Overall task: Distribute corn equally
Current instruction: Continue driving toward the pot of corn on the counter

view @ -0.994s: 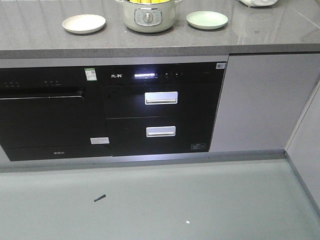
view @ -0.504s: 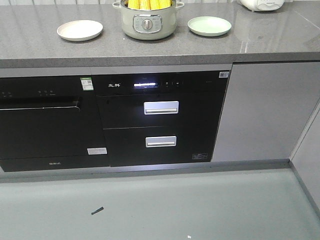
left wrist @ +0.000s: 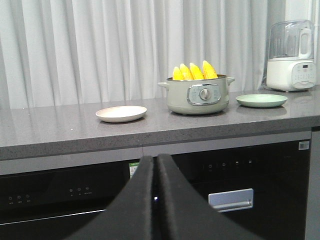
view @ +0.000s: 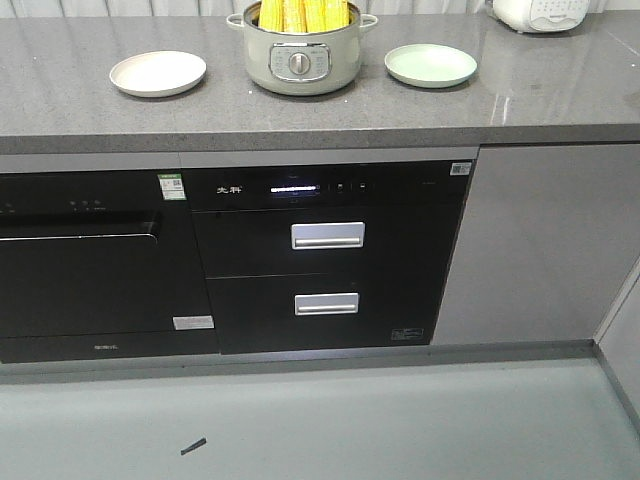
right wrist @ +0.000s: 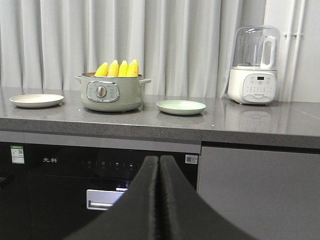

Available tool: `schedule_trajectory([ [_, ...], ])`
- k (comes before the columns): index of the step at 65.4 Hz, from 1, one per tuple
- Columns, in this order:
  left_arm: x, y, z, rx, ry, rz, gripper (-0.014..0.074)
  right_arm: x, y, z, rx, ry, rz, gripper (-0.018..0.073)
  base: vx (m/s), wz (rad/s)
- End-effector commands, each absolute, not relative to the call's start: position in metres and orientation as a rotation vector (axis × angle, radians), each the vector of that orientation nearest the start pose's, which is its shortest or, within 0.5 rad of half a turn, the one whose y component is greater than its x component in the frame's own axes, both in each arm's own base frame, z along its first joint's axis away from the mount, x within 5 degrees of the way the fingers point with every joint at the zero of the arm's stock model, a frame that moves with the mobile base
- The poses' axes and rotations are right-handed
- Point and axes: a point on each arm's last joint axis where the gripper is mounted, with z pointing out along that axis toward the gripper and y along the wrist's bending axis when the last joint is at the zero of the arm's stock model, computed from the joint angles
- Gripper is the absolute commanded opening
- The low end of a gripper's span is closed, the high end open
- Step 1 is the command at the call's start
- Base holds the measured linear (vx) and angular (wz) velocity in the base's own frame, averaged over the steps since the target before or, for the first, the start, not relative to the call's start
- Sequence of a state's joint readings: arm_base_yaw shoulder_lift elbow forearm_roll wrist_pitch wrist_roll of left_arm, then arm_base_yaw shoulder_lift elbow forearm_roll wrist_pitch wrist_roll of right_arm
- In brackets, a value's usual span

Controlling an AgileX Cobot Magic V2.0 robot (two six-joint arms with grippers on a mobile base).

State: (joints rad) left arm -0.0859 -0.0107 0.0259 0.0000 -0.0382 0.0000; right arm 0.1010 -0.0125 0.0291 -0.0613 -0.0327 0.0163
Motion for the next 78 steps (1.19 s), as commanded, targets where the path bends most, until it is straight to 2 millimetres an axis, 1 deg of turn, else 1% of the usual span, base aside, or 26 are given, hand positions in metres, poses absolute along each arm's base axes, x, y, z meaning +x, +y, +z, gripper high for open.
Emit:
schedule_trajectory([
  [1,0.0543,-0.0047,0.2112,0.059,1.382,-0.071,-0.0006,0.0553,0.0058,0.2116,-0.108,1.392,0.038,-0.0011,0.12,0.03],
  [78,0.0543,-0.0047,0.2112,0.059,1.382,-0.071,-0.0006,0.0553,0.0058,0.2116,-0.108,1.392,0.038,-0.0011,0.13,0.02],
])
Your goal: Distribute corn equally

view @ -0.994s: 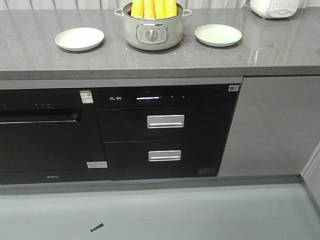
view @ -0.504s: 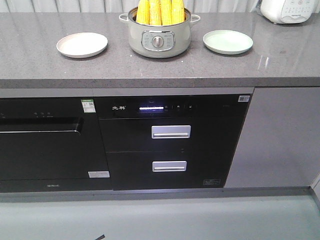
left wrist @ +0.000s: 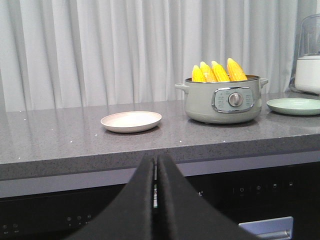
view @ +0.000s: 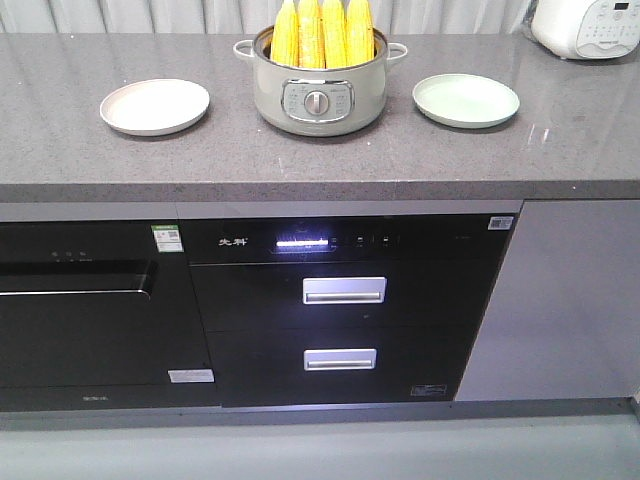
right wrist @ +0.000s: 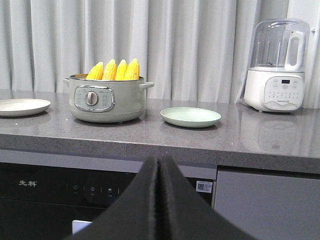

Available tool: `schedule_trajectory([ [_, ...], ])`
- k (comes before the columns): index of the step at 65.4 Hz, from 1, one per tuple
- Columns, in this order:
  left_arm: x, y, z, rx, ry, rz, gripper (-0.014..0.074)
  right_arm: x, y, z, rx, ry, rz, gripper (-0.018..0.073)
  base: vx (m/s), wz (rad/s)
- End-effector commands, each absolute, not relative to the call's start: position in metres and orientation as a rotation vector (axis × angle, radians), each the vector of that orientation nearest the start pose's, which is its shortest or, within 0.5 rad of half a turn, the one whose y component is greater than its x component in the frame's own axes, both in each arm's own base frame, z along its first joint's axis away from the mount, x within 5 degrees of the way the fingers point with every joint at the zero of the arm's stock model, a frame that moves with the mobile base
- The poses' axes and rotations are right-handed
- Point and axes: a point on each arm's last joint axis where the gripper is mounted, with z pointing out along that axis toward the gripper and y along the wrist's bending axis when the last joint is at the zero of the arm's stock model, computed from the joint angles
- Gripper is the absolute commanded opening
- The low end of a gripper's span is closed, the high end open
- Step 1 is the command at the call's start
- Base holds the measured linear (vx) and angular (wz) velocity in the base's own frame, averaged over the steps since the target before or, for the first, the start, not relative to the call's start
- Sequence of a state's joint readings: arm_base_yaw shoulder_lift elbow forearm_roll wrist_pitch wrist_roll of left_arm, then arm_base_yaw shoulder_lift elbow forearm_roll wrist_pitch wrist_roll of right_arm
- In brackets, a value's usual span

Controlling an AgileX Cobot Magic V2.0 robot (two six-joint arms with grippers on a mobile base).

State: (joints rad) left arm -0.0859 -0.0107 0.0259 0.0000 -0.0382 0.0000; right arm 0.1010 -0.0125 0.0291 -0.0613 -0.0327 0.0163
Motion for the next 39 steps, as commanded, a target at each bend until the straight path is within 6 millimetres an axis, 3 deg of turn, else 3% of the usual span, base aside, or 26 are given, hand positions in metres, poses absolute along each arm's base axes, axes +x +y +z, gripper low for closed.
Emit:
schedule_trajectory([
  [1,0.0543,-0.0047,0.2112,0.059,1.382,-0.071,-0.0006,0.0553,0.0058,0.2116,-0.108,1.392,0.038,-0.0011,0.14,-0.02],
  [39,0.0543,-0.0047,0.2112,0.059,1.382,-0.071,-0.0006,0.0553,0.0058,0.2116,-0.108,1.392,0.038,-0.0011,0.14,-0.04],
])
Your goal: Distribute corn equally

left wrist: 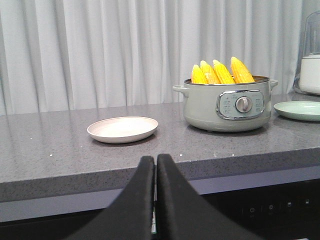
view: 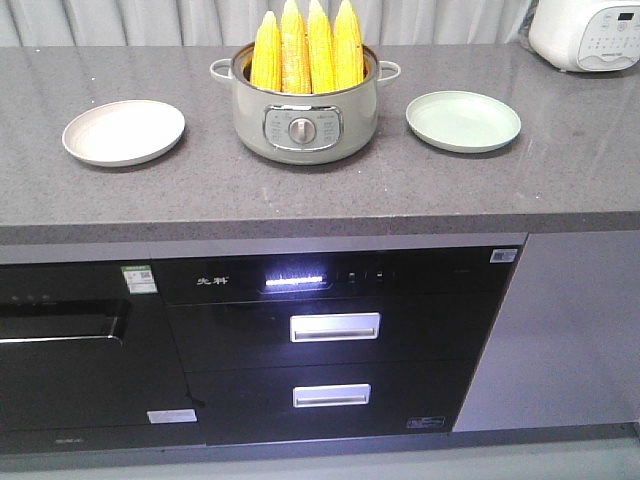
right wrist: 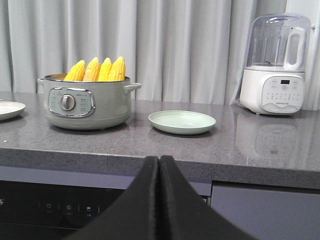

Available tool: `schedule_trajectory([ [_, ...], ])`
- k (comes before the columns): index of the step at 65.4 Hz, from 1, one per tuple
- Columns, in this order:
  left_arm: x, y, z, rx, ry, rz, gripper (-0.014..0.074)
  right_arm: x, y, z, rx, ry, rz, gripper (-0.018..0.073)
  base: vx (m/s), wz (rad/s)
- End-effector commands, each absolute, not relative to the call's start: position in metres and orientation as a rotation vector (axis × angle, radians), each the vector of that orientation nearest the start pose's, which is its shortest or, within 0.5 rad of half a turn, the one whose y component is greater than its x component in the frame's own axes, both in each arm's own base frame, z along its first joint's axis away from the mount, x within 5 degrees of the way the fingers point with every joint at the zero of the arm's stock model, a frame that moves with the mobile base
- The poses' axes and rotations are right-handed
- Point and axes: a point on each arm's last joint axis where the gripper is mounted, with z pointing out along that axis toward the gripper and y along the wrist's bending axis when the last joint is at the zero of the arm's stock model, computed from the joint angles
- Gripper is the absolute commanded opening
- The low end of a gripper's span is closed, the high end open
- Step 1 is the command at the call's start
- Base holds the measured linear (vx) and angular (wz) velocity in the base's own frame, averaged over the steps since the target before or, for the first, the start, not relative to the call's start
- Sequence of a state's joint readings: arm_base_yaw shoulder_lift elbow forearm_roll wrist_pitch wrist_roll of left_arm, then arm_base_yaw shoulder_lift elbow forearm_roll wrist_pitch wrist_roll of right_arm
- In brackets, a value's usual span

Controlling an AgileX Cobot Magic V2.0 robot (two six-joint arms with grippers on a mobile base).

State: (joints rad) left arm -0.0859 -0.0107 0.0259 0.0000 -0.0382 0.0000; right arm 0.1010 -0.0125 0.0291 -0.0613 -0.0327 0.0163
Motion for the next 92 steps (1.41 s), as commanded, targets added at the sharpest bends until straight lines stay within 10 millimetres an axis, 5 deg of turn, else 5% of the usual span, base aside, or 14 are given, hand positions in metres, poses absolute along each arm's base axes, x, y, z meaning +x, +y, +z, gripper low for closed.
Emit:
schedule_trajectory([
  [1,0.0543,-0.0047,0.2112,0.059,1.382,-0.071,-0.0006,0.0553,0.0058,0.2116,-0.108,1.392,0.038,-0.0011,0.15,-0.05],
  [92,0.0543,-0.0047,0.2112,0.059,1.382,-0.071,-0.0006,0.0553,0.0058,0.2116,-0.108,1.392,0.038,-0.0011,0.14,-0.03],
])
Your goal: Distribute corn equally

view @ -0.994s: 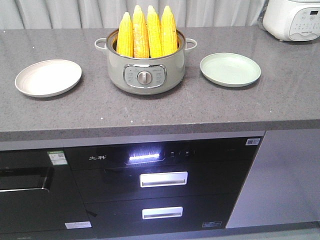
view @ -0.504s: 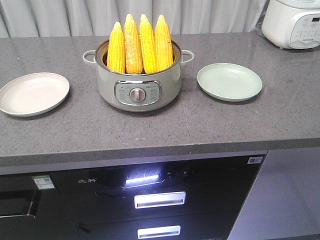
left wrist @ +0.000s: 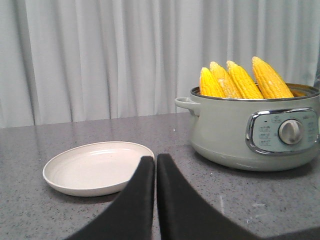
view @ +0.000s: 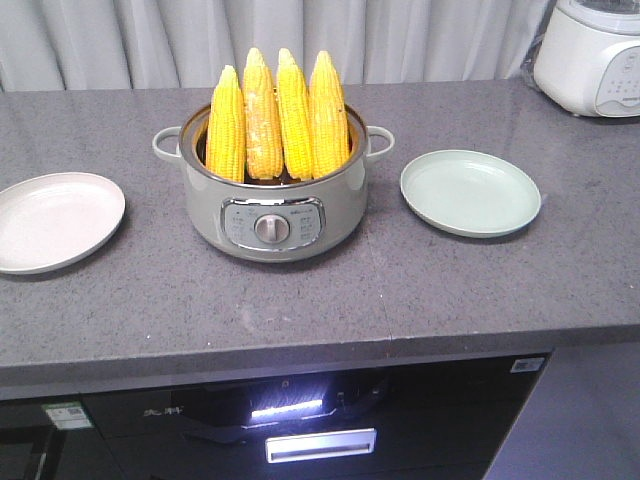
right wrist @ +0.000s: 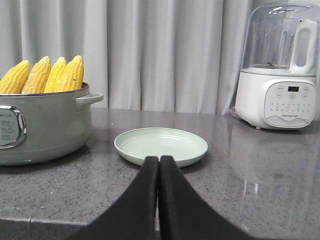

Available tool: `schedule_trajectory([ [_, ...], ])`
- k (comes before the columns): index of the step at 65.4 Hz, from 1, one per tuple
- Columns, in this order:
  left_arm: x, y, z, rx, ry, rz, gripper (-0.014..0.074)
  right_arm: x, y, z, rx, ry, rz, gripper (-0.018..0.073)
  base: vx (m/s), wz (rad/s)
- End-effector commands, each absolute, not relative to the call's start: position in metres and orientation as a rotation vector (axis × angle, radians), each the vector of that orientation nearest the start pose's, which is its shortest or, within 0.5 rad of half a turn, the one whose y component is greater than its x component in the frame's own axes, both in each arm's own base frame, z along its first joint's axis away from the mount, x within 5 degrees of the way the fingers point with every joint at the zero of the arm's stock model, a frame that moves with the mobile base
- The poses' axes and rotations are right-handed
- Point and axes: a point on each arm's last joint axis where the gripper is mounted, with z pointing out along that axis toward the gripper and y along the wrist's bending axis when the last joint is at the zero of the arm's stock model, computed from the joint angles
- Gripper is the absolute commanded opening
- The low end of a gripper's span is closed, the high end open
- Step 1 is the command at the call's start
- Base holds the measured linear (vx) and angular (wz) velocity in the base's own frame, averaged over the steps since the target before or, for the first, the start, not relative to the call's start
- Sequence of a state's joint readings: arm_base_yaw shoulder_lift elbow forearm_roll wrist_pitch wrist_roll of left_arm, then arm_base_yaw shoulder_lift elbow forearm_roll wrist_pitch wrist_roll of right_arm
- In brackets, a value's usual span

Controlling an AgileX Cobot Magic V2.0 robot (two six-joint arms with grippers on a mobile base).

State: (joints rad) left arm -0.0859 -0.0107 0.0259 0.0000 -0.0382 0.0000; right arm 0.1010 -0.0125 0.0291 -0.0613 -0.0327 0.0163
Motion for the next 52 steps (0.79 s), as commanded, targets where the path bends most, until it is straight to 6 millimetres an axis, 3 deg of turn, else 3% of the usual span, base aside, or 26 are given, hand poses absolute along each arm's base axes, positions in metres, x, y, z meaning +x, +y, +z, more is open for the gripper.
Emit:
schedule_trajectory([
  [1,0.0543,-0.0047,0.2112,0.059,1.382,-0.071,-0.0006,0.0553,0.0058,0.2116,-0.108,1.392,0.038,-0.0011,0.12,0.02],
  [52,0.0543,-0.0047,0.2112,0.059,1.382,-0.071,-0.0006,0.0553,0.0058,0.2116,-0.108,1.392,0.038,-0.0011,0.1,0.01],
])
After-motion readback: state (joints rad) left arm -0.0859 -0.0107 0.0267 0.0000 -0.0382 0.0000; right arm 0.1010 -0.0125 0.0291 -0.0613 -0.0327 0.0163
